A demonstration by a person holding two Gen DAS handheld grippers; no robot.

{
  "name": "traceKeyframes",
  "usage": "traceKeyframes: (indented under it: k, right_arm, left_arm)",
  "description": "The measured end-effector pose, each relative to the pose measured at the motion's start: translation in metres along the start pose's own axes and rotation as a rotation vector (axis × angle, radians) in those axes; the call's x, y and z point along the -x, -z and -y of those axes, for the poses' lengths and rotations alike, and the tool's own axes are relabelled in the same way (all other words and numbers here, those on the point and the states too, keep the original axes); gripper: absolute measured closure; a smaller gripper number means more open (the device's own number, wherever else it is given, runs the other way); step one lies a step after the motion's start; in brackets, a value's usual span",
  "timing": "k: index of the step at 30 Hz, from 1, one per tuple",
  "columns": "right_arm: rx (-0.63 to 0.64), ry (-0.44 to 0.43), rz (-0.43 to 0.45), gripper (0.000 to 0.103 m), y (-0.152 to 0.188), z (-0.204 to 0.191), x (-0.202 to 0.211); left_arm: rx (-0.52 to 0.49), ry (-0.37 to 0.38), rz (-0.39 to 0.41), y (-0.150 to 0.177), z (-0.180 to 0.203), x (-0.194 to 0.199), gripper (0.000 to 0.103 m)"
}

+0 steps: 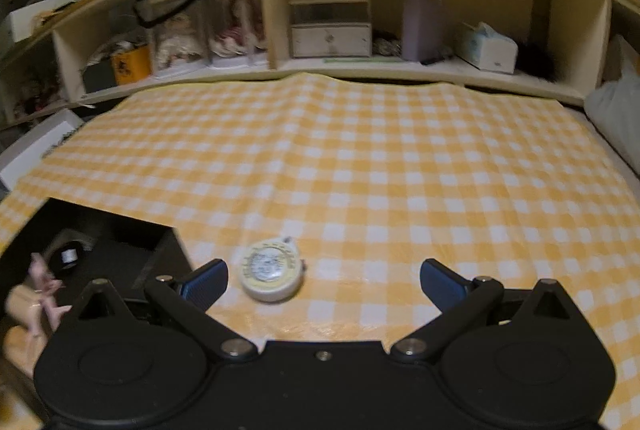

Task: Organize rigid objects
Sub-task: 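Move the right tool to the white tape-measure disc and grasp it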

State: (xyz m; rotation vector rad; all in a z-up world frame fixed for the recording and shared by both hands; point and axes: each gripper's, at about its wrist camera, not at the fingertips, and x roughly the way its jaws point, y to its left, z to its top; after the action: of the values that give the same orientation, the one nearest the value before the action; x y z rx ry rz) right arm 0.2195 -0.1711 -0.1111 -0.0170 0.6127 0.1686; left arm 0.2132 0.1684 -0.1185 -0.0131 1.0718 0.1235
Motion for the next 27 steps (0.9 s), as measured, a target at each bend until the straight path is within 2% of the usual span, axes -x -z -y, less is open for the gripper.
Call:
traceKeyframes:
  k: [3,8,11,13,18,25,27]
  right_arm:
    - [0.022,-0.005,-0.023,0.000,0.007,-0.002,-0.017]
    - [0.043,-0.038,-0.116,0.000,0.011,-0.007,-0.041]
    - [0.031,-0.043,-0.118,0.001,0.012,-0.007,-0.050]
    - [0.033,-0.046,-0.108,0.004,0.011,-0.009,-0.054]
    - [0.054,-0.096,-0.058,0.019,0.005,-0.015,-0.061]
    - [0.090,-0.133,-0.056,0.023,0.006,-0.025,-0.067]
    - [0.095,-0.137,-0.047,0.036,0.007,-0.027,-0.067]
  left_arm:
    - [0.000,0.000,-0.001,0.000,0.000,0.000,0.099]
    - [-0.007,-0.006,-0.004,-0.001,-0.001,-0.001,0.101]
    - [-0.017,-0.015,-0.003,-0.001,-0.001,-0.001,0.101]
    - [-0.022,-0.018,-0.002,0.000,0.001,-0.002,0.101]
    - [-0.022,-0.018,-0.004,-0.001,0.001,-0.002,0.101]
    - [-0.021,-0.017,-0.002,-0.001,0.002,-0.002,0.101]
    - [-0.022,-0.018,-0.002,-0.001,0.002,-0.002,0.101]
